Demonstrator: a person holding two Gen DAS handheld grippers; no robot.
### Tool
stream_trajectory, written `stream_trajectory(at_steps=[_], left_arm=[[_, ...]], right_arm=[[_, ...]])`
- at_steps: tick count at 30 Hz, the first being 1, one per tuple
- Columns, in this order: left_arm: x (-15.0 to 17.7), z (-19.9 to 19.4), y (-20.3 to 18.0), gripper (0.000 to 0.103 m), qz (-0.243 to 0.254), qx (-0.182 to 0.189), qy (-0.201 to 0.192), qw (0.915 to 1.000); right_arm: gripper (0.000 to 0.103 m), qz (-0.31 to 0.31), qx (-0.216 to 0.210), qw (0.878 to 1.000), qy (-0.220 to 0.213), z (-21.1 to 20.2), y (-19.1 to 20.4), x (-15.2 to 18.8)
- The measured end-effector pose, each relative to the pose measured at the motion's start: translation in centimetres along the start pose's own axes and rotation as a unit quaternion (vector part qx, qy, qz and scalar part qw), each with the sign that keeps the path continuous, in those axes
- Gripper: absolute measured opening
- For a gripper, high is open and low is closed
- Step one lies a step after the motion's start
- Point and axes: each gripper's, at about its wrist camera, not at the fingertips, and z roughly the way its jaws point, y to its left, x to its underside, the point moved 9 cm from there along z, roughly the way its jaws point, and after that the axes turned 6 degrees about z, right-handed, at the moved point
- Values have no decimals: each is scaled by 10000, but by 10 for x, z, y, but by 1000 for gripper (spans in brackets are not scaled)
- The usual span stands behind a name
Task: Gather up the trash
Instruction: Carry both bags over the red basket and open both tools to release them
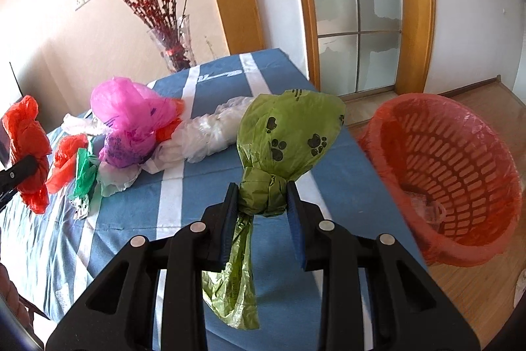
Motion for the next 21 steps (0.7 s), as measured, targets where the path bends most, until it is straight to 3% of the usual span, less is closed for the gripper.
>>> stream_trajectory(at_steps=[11,21], left_arm=[[10,24,-91,35,460,827,293,9951],[19,42,-197,35,1053,1691,493,9787]], right_arm=[[30,141,342,9987,-352,-22,-46,-17],[30,598,725,9936,-631,-41,-114,-34]])
